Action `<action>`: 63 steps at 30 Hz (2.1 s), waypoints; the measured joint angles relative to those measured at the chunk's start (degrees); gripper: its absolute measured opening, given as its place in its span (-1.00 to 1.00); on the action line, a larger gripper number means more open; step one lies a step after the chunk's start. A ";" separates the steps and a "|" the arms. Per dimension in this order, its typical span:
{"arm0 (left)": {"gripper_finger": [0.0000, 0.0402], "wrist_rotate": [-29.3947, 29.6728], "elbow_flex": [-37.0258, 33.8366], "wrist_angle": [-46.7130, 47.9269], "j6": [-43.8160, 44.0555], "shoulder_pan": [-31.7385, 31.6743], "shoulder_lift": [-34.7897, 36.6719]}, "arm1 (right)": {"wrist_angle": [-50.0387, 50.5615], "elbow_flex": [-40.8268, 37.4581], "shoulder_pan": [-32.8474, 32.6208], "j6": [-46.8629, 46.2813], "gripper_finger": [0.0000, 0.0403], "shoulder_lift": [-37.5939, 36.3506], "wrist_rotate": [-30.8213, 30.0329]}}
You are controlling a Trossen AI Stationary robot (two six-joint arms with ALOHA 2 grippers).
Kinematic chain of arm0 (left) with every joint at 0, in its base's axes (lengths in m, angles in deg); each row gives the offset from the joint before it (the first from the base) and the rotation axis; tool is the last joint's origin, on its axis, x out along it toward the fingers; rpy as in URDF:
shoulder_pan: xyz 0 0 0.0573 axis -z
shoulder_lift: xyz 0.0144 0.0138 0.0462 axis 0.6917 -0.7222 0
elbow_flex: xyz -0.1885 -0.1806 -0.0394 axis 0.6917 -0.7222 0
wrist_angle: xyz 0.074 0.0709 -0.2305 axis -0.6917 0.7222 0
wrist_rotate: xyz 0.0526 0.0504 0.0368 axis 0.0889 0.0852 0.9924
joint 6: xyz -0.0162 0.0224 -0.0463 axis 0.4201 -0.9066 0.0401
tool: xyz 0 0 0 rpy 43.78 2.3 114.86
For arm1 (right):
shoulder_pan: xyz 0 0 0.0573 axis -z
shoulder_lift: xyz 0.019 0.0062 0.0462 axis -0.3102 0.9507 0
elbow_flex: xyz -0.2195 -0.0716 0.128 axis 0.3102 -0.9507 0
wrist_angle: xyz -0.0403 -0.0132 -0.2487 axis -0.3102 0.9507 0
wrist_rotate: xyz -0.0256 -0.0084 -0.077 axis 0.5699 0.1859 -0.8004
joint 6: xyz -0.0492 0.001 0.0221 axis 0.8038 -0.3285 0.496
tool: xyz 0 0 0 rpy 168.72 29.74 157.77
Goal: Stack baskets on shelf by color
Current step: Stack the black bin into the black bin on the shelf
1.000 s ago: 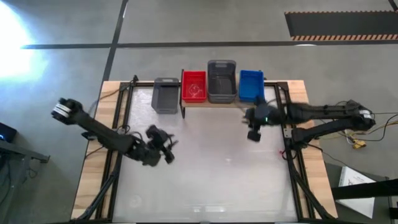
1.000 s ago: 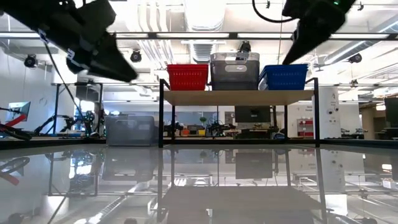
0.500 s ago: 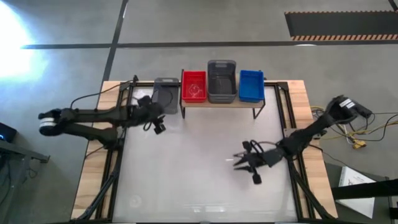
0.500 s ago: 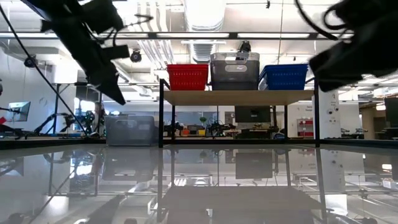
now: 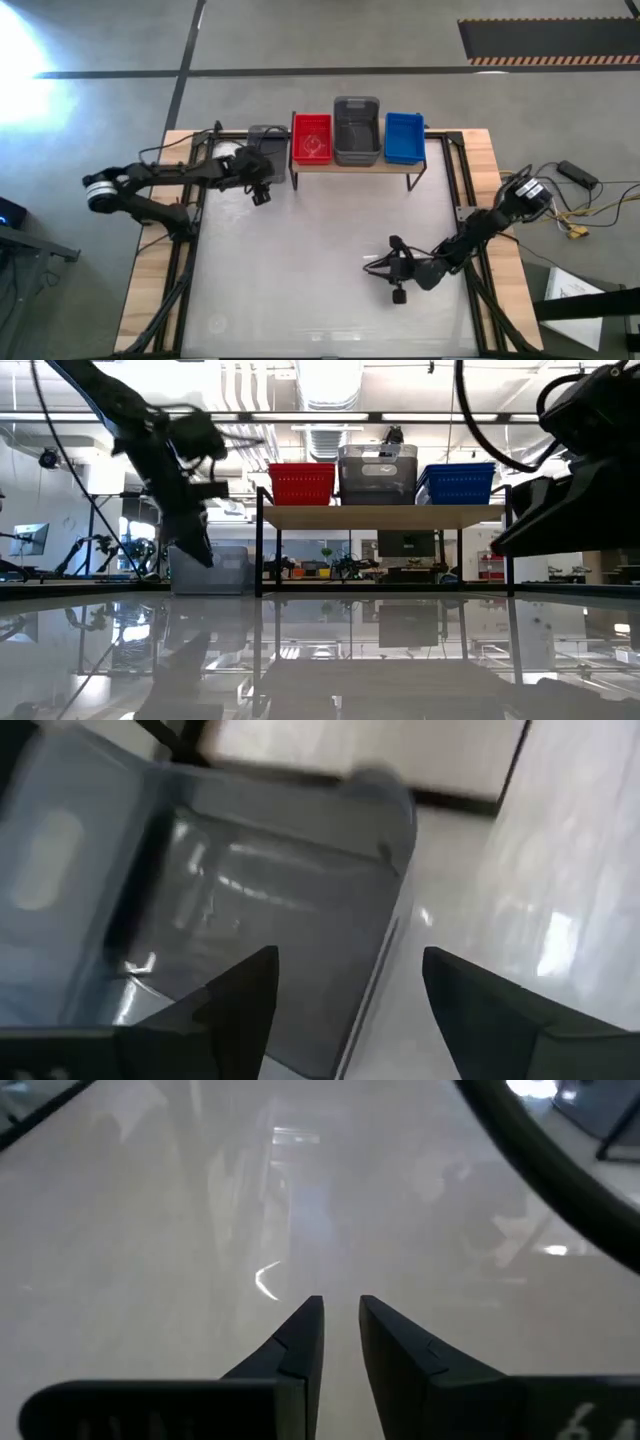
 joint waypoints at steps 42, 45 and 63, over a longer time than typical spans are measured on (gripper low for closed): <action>-1.00 -4.46 29.32 -3.05 15.57 44.37 3.03 | 37.29 10.82 -9.01 -6.99 -0.74 -14.86 -1.00; -1.00 -2.98 30.66 -15.36 6.66 41.90 0.32 | 37.32 10.82 -9.01 -7.13 -0.74 -13.23 -2.27; -1.00 -5.94 60.92 -3.76 -4.72 14.32 -28.65 | 32.91 10.82 -9.01 -8.08 -0.74 -6.52 -2.95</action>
